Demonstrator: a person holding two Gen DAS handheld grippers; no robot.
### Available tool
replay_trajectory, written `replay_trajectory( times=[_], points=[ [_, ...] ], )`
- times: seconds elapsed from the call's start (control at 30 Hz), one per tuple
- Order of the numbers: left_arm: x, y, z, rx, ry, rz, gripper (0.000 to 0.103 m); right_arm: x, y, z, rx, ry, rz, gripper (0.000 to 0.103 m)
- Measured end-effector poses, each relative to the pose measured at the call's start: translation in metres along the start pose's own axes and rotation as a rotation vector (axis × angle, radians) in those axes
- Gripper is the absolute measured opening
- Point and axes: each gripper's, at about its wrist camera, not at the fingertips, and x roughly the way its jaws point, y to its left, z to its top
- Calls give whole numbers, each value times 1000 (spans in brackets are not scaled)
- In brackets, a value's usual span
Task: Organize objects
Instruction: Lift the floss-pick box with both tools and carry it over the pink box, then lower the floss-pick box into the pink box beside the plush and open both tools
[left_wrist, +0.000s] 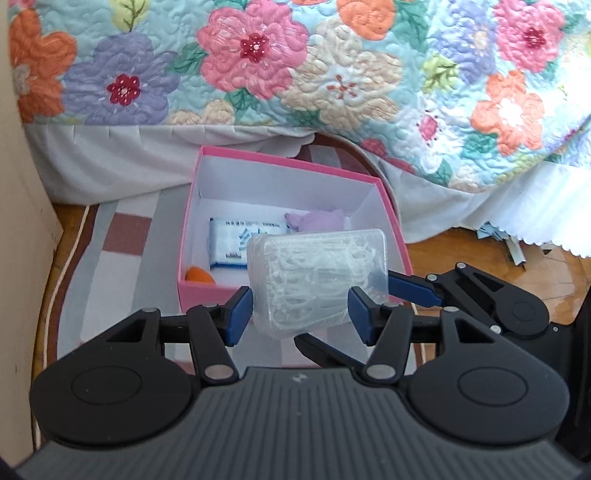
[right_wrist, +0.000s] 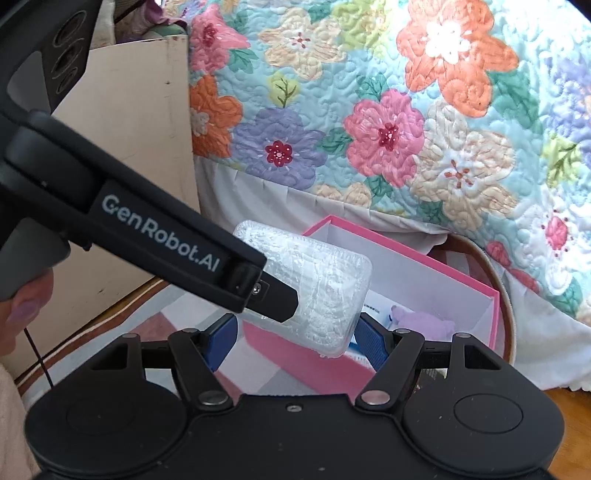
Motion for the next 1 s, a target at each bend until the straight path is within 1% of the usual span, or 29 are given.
replay_trajectory(
  times=[0.1,0.17,0.27,0.33,0.47,0.53,0.6,0.67,0.83,0.93,1.0],
  points=[
    [15,5,20,-14,12,-7,55,15,-12,13,25,16,14,76],
    [25,9,30,-54,38,-14,55,26,-18,19,39,40,16,76],
    [39,5,38,-31,34,7,55,39,-26,22,67,54,16,76],
    [51,6,42,-33,47,15,56,49,-35,22,95,71,31,76],
    [80,10,50,-48,86,22,56,67,-59,13,209,90,78,74],
    [94,8,55,-37,108,38,56,79,-71,8,259,104,104,74],
    [107,9,59,-33,109,45,56,90,-81,4,296,112,112,70],
    [121,14,61,-57,120,36,56,102,-90,2,311,128,120,69],
    [144,30,62,-107,130,27,56,125,-104,-5,338,148,145,59],
    [157,38,61,-127,139,15,56,135,-104,-5,311,165,125,57],
    [166,39,61,-130,151,25,56,143,-104,-4,288,191,115,57]
  ],
)
